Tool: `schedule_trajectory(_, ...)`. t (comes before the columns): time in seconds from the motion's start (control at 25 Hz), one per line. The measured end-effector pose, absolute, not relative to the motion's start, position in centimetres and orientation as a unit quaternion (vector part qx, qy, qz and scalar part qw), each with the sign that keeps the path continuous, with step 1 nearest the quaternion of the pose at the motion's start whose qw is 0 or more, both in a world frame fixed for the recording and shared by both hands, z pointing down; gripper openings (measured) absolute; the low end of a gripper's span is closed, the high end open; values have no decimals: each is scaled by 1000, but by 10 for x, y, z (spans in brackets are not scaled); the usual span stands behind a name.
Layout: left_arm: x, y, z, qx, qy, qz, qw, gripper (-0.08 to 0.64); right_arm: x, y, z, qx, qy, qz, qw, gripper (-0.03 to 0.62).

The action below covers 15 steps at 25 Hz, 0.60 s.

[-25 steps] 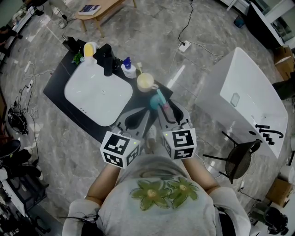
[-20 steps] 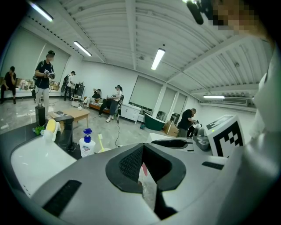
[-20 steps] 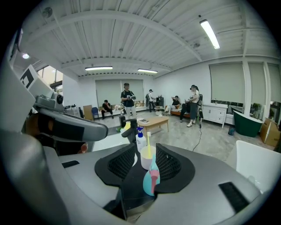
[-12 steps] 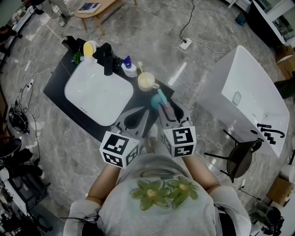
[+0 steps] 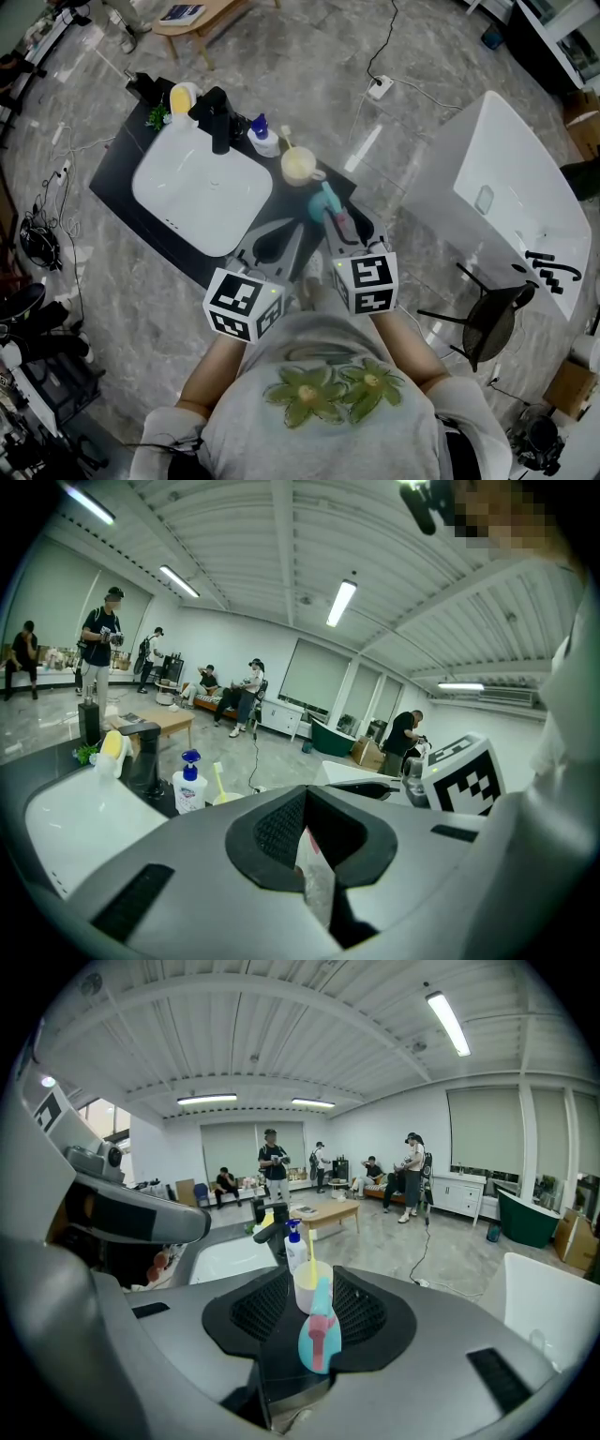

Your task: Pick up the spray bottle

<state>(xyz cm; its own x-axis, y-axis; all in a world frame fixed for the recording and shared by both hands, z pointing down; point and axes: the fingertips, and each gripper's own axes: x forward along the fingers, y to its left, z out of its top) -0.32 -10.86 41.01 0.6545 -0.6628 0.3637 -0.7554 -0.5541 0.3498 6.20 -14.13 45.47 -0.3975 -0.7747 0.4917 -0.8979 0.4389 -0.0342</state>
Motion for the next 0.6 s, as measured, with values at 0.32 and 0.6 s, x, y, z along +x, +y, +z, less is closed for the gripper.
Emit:
schedule_trajectory(0.32,-5,-111,413,874,-408,97,247,9,64,-146,464,506,-821,154,214,124)
schedule_trajectory(0.6,-5,-111,414,872,-409,99,249,9,63,-146,471,502,-821,159,221,124)
